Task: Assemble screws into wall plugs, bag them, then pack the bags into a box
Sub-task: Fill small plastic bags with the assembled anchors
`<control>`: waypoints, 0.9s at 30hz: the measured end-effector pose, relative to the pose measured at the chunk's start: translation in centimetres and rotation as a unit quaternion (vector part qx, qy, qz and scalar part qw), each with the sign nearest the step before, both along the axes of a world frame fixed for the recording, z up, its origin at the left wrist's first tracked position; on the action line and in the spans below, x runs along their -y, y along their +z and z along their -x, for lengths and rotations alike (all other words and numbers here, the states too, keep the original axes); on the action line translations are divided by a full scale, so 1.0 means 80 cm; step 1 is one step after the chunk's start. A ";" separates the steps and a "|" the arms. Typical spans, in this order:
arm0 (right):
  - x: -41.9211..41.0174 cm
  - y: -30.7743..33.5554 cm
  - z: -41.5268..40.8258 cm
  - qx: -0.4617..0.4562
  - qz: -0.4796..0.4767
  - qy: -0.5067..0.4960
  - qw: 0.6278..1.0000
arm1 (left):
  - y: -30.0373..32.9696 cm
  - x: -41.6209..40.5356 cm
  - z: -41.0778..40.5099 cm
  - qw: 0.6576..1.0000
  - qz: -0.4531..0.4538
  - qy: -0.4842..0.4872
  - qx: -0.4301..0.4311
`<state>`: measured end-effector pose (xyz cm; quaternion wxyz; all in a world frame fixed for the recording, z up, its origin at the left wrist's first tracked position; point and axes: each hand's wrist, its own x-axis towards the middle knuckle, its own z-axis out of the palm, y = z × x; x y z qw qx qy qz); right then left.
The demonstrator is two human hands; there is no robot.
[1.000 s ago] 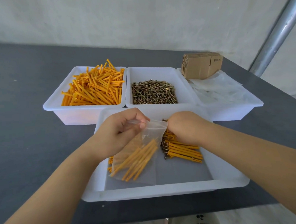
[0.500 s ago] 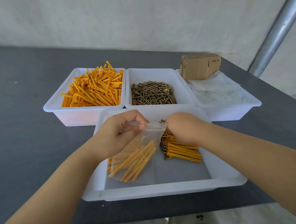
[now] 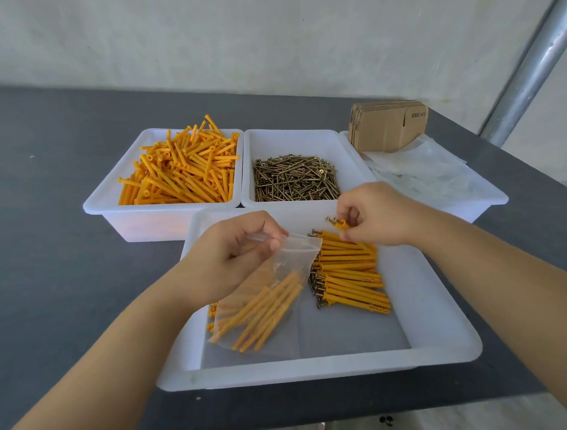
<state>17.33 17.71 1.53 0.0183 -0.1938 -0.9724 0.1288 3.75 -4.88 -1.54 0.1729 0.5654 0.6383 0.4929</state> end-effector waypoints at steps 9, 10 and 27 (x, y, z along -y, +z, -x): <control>0.014 0.056 -0.004 -0.265 0.345 -0.019 0.900 | -0.001 -0.001 0.000 1.000 -0.003 -0.010 0.013; 0.021 0.057 0.001 -0.245 0.351 -0.002 0.904 | -0.001 -0.001 0.000 1.000 -0.004 -0.012 0.012; 0.061 0.048 0.041 0.007 0.376 0.101 0.921 | -0.001 0.001 0.004 0.998 -0.063 -0.016 -0.006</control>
